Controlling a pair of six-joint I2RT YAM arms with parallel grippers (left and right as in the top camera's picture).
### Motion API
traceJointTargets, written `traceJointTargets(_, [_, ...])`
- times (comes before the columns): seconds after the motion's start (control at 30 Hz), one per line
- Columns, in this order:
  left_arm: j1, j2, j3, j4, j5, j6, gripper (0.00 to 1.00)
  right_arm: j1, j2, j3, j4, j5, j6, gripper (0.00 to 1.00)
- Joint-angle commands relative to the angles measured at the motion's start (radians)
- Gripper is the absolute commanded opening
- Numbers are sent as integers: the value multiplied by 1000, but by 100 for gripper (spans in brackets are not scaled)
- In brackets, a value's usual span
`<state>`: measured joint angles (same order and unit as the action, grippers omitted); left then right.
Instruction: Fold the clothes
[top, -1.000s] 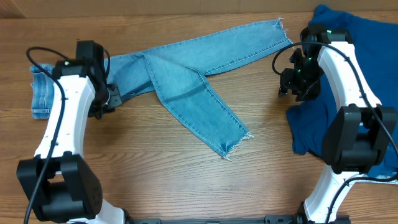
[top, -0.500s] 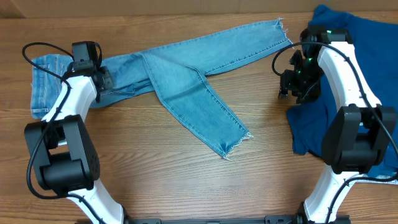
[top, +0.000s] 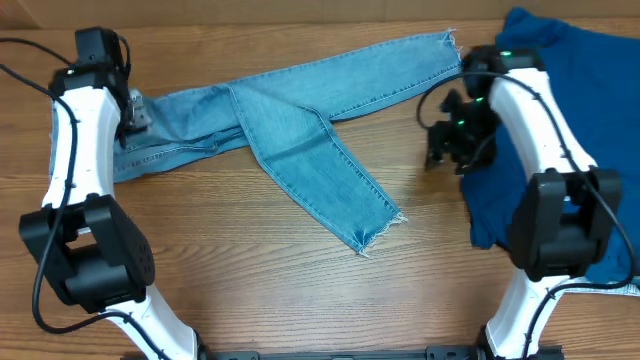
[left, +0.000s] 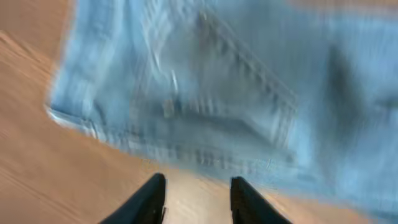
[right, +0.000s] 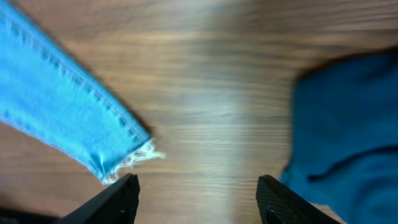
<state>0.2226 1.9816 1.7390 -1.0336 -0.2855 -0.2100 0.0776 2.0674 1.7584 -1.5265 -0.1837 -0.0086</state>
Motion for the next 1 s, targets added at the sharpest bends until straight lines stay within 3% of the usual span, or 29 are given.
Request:
traceJointTargets(0.0, [-2,1,14,-164,156,-8,24,83,-12,-86,11,3,-21,66])
traceJointTargets(0.1, [-2,1,11,-224,152,-4,26,147,-12,-172,38,2,-13,67])
traceJointTargets(0.37, [-2,1,9,-208,145,5,29,335,-12,-389,184,2,67,76])
traceJointTargets(0.6, [-2,1,8,-211,145,5,29,437,-12,-404,312,-66,164,77])
traceJointTargets(0.83, [-2,1,8,-211,148,9,29,499,-12,-404,386,-89,347,77])
traceJointTargets(0.9, [-2,1,8,-211,148,9,29,510,-12,-404,400,-88,380,68])
traceJointTargets(0.93, [-2,1,8,-211,148,9,29,512,-12,-404,406,-89,393,52])
traceJointTargets(0.97, [-2,1,8,-211,148,9,29,512,-12,-404,411,-88,410,29])
